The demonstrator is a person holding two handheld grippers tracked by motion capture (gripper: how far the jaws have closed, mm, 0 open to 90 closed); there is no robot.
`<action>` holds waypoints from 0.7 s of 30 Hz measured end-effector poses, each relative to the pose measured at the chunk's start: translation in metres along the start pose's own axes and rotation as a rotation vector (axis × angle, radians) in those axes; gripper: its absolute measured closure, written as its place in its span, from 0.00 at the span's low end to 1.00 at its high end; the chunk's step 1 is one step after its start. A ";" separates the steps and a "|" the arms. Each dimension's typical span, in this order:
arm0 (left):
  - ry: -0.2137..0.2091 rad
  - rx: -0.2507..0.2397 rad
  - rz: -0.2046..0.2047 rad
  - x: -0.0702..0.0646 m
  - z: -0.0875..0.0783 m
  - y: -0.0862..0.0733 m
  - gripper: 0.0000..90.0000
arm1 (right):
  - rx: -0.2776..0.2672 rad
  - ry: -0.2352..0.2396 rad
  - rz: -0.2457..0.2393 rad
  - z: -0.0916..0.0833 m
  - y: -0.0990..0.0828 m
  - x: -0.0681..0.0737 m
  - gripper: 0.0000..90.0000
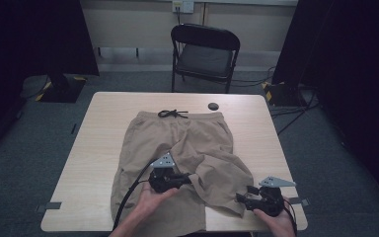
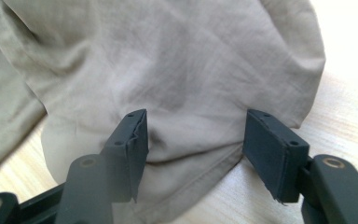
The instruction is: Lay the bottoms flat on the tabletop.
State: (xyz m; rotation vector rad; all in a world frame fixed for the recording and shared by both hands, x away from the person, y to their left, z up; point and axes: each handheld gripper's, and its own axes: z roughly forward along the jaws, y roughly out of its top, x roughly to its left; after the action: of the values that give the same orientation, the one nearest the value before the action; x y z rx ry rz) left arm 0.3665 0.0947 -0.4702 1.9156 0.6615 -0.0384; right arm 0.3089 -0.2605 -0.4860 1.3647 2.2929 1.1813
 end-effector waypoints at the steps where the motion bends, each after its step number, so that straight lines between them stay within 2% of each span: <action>1: 0.000 0.000 0.000 0.000 0.000 0.000 0.97 | 0.005 -0.001 -0.004 0.002 0.000 0.000 0.44; 2: -0.001 -0.002 -0.002 0.000 0.000 0.000 0.97 | 0.007 0.000 -0.007 0.003 0.000 0.000 0.44; 5: 0.000 -0.005 -0.002 0.000 0.000 0.000 0.97 | 0.017 -0.036 -0.062 0.009 0.000 0.003 0.45; 6: 0.001 -0.004 -0.002 0.000 0.000 0.000 0.97 | 0.020 -0.049 -0.074 0.010 0.000 0.003 0.49; 8: 0.002 -0.003 -0.001 0.000 0.001 0.000 0.97 | 0.018 -0.097 -0.143 0.012 0.000 0.006 0.57; 9: 0.002 -0.004 -0.003 0.000 0.001 0.000 0.97 | 0.021 -0.113 -0.164 0.013 0.000 0.007 0.65; 10: 0.000 -0.008 -0.006 0.000 0.001 0.000 0.97 | 0.019 -0.108 -0.166 0.012 0.001 0.007 0.75; 13: -0.001 0.001 0.006 0.000 0.002 -0.001 0.97 | 0.022 -0.091 -0.127 0.010 0.002 0.000 0.95; 15: -0.006 0.004 0.003 -0.002 0.003 0.000 0.97 | 0.022 -0.066 -0.082 0.008 0.002 -0.006 0.98; 17: -0.010 0.009 0.008 -0.004 0.003 0.001 0.97 | -0.003 -0.048 -0.050 0.002 0.003 -0.011 0.98; 20: -0.023 0.002 0.009 -0.008 0.004 0.002 0.97 | -0.081 -0.028 0.014 -0.014 0.008 -0.020 0.98; 21: -0.024 0.008 0.013 -0.010 0.004 0.003 0.97 | -0.106 -0.033 0.018 -0.019 0.010 -0.023 0.98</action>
State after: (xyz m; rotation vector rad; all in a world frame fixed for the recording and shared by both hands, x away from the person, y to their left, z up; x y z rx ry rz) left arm 0.3606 0.0865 -0.4665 1.9244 0.6332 -0.0558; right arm 0.3171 -0.2868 -0.4705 1.3589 2.1674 1.2568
